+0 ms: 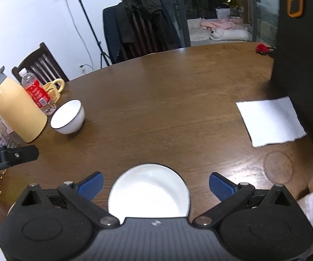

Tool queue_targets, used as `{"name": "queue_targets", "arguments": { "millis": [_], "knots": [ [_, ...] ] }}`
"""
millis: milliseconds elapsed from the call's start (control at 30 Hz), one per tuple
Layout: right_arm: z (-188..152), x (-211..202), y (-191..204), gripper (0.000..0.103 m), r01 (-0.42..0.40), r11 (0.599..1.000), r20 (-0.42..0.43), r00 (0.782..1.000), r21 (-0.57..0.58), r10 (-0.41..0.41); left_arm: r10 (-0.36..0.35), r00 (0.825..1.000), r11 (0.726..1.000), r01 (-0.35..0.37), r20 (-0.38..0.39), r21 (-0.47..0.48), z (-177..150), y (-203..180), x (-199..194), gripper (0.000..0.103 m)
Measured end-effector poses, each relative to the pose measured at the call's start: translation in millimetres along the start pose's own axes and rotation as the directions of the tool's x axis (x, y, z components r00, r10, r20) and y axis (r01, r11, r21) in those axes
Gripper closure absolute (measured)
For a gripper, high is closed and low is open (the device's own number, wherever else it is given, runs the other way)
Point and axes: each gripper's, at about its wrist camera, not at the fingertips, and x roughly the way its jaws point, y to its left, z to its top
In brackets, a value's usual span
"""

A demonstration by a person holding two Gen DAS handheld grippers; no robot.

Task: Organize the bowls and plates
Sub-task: 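Move both open grippers to the white bowl beside the yellow kettle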

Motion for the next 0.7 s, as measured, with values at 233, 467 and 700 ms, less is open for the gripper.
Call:
{"name": "queue_targets", "arguments": {
  "millis": [233, 467, 700],
  "knots": [
    [24.3, 12.7, 35.1, 0.0, -0.027, 0.999, -0.01, 1.0, -0.036, 0.026, 0.042, 0.999, 0.999, -0.041, 0.007, -0.035, 19.9, 28.8, 0.6, 0.0],
    [54.9, 31.9, 72.1, 0.0, -0.048, 0.996, -0.013, 0.999, -0.072, 0.048, 0.082, 0.997, 0.993, -0.081, 0.007, -0.084, 44.2, 59.6, 13.1, 0.0],
    [88.6, 58.6, 104.4, 0.0, -0.061, 0.994, -0.03, 0.998, -0.096, 0.059, 0.11, 0.994, 0.987, -0.109, -0.001, -0.12, 74.4, 88.8, 33.0, 0.0]
  ]
}}
